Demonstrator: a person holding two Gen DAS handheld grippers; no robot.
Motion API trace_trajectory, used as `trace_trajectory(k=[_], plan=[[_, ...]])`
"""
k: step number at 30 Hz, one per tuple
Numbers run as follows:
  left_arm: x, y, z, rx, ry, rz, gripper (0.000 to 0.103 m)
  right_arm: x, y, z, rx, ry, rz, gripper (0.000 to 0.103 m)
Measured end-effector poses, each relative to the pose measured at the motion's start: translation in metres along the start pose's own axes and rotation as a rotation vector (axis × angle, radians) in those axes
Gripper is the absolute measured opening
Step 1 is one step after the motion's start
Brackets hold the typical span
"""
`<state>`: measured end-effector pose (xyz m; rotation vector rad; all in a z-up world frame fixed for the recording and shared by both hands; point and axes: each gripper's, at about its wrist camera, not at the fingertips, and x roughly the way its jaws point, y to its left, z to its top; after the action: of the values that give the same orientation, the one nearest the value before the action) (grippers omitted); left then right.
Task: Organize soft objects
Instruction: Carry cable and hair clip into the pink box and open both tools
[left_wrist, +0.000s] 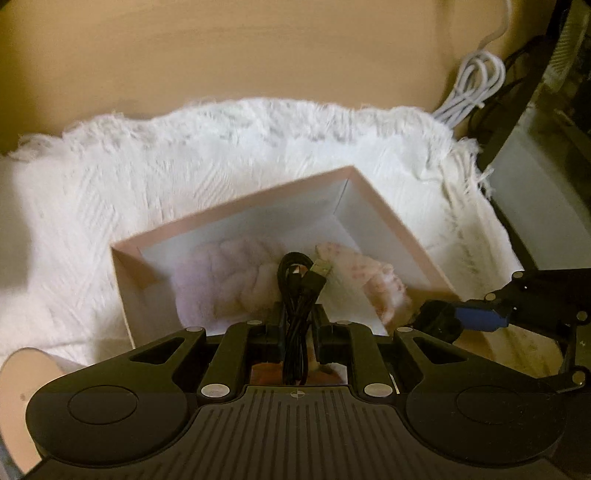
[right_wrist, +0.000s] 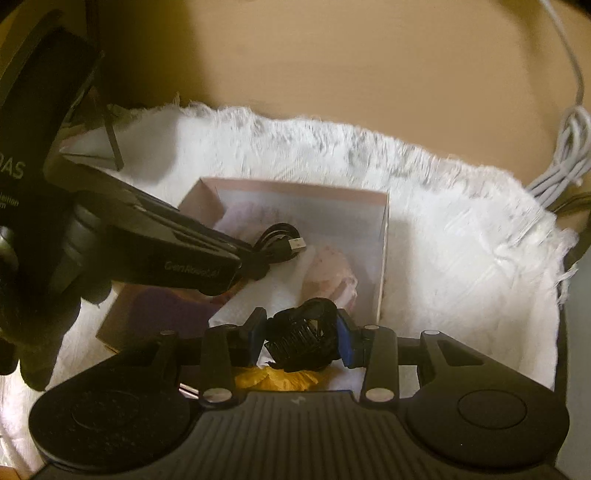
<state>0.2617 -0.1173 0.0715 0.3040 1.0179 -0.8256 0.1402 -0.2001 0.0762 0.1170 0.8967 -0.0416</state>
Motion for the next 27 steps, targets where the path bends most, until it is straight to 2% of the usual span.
trace_trajectory(k=[4, 7, 10, 27], plan=[[0.003, 0.004, 0.000, -0.014, -0.011, 0.007, 0.017, 0.009, 0.002, -0.005, -0.022, 0.005, 0.005, 0.039], [0.006, 0.004, 0.002, -0.001, -0.020, 0.078, 0.017, 0.013, 0.005, -0.006, -0.029, 0.008, 0.001, 0.039], [0.010, 0.009, 0.003, -0.017, -0.004, 0.101, 0.017, 0.016, 0.006, -0.005, -0.031, 0.004, -0.006, 0.039], [0.005, 0.016, 0.004, -0.037, -0.016, 0.125, 0.017, 0.012, 0.013, 0.022, 0.031, -0.091, 0.037, 0.039]])
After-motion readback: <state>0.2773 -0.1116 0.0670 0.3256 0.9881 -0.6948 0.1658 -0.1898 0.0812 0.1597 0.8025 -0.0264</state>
